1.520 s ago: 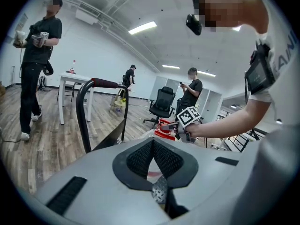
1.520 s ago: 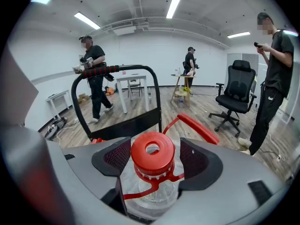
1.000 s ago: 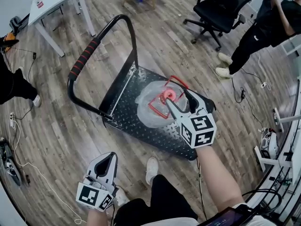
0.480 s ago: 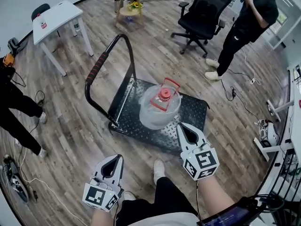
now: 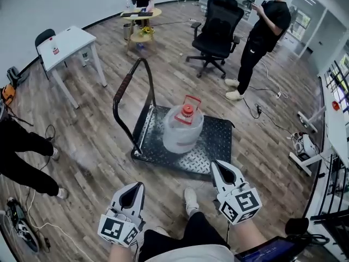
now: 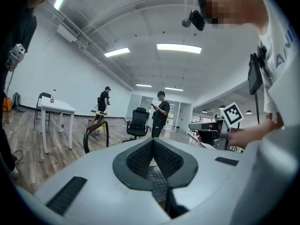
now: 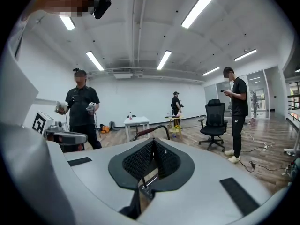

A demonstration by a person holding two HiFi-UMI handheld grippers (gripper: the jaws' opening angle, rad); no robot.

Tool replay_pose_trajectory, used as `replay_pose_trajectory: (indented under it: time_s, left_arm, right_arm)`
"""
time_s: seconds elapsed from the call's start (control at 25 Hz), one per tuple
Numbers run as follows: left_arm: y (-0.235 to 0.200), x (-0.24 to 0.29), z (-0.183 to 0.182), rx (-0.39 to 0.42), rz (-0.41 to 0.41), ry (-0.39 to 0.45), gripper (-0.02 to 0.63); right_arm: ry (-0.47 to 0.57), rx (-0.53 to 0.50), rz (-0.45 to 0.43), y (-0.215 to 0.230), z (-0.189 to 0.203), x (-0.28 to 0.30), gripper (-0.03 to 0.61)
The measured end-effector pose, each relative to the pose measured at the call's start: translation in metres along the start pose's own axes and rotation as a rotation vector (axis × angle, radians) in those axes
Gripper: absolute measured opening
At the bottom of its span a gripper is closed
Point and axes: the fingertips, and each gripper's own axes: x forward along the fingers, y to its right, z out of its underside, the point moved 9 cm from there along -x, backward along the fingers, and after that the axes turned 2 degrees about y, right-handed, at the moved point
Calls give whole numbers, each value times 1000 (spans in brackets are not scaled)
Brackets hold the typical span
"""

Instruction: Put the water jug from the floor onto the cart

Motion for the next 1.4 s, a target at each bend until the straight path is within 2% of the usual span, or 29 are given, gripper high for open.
replay_pose_trajectory:
  time_s: [0.28, 0.48, 0.64, 0.8, 1.0, 1.4]
  left_arm:
    - [15, -44, -17, 4, 64, 9, -2]
    - [34, -62, -31, 21, 95, 5, -2]
    - [56, -64, -40, 30, 119, 17, -2]
    - [79, -60, -45, 44, 142, 17, -2]
    - [119, -44, -51, 72, 167, 24, -2]
    - [192, -10, -37, 73, 198, 2, -2]
  right_arm:
    - [-5, -9, 49, -48, -10, -55, 3]
    - [-59, -35, 21, -79, -9, -82, 2]
    - [-63, -40, 3, -83, -11, -99, 2]
    - [-35, -10, 12, -73, -16, -116, 2]
    - [-22, -13, 49, -38, -19, -152, 2]
    - [-21, 24, 114, 29, -7, -213, 1]
